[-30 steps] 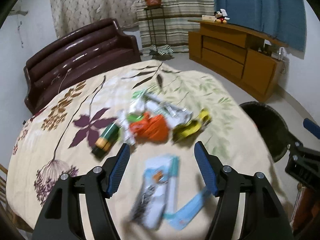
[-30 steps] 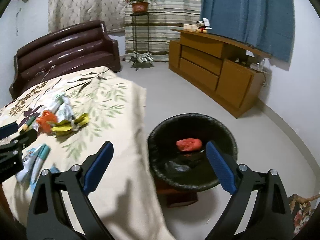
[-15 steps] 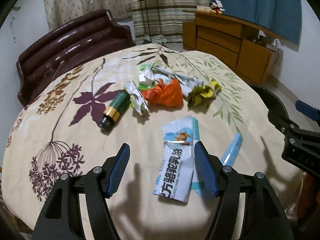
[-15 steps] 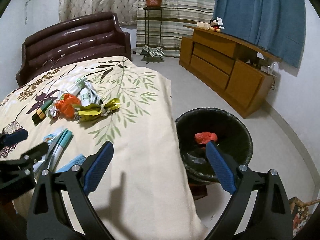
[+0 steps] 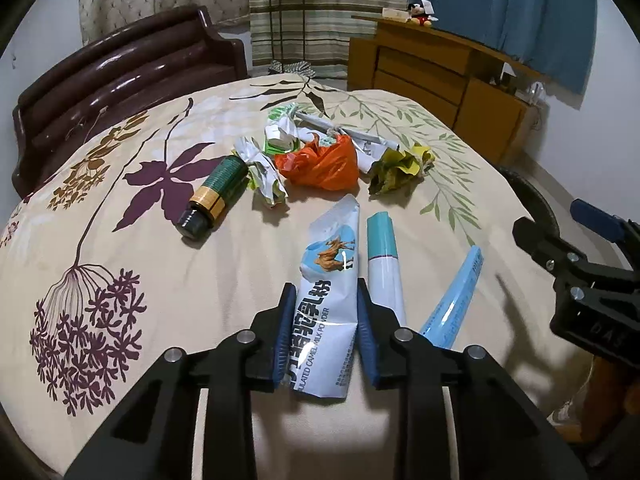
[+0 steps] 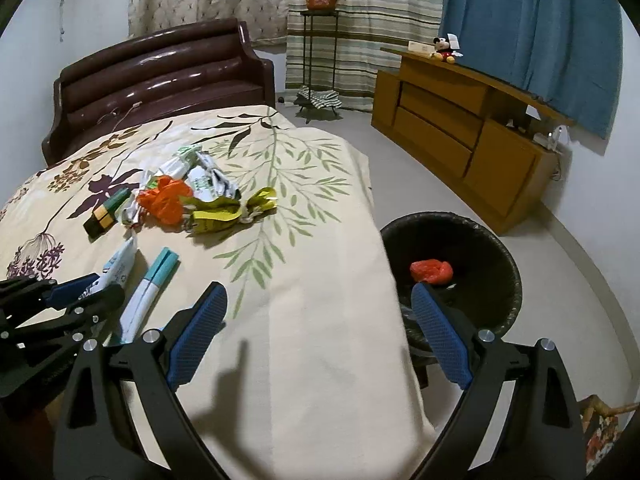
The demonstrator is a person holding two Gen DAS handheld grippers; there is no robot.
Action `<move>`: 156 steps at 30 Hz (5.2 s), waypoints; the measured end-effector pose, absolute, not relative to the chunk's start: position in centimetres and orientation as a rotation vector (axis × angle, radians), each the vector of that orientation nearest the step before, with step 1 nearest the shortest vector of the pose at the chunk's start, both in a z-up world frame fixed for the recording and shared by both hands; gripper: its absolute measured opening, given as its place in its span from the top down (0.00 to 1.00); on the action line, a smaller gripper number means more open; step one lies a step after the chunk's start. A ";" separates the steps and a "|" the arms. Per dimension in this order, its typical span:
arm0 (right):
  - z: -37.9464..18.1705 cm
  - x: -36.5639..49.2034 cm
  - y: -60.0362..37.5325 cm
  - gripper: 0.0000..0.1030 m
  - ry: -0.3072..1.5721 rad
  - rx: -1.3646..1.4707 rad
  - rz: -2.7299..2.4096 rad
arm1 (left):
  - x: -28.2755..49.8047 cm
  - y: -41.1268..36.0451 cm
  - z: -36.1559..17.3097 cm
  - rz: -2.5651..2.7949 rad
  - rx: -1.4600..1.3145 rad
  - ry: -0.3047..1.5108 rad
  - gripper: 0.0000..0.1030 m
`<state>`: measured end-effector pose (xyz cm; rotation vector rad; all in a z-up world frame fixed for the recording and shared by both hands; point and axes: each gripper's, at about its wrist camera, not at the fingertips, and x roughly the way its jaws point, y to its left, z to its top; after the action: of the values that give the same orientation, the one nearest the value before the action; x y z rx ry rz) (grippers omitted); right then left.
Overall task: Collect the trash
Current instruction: 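Grasp the white milk-powder packet with the left tool, then grasp the light blue tube with the right tool while the left tool holds the packet, then carry the packet and blue tube over the bin and open both tools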
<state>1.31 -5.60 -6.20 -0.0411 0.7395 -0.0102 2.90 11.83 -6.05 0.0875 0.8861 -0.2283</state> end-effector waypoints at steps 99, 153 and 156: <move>-4.5 1.3 -7.4 0.84 0.699 -0.076 0.103 | 2.3 12.1 -1.3 -0.164 0.046 0.701 0.72; -8.4 8.8 -28.3 0.68 0.663 0.142 -0.173 | 12.8 -13.3 -5.2 -0.318 0.201 0.780 0.45; -8.2 8.8 -28.4 0.67 0.660 0.146 -0.180 | 13.0 -13.1 -5.2 -0.317 0.190 0.786 0.45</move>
<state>8.78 -28.42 -8.20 0.1464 0.6596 -0.1804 13.01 -13.10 -5.18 0.1898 0.7863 -0.3170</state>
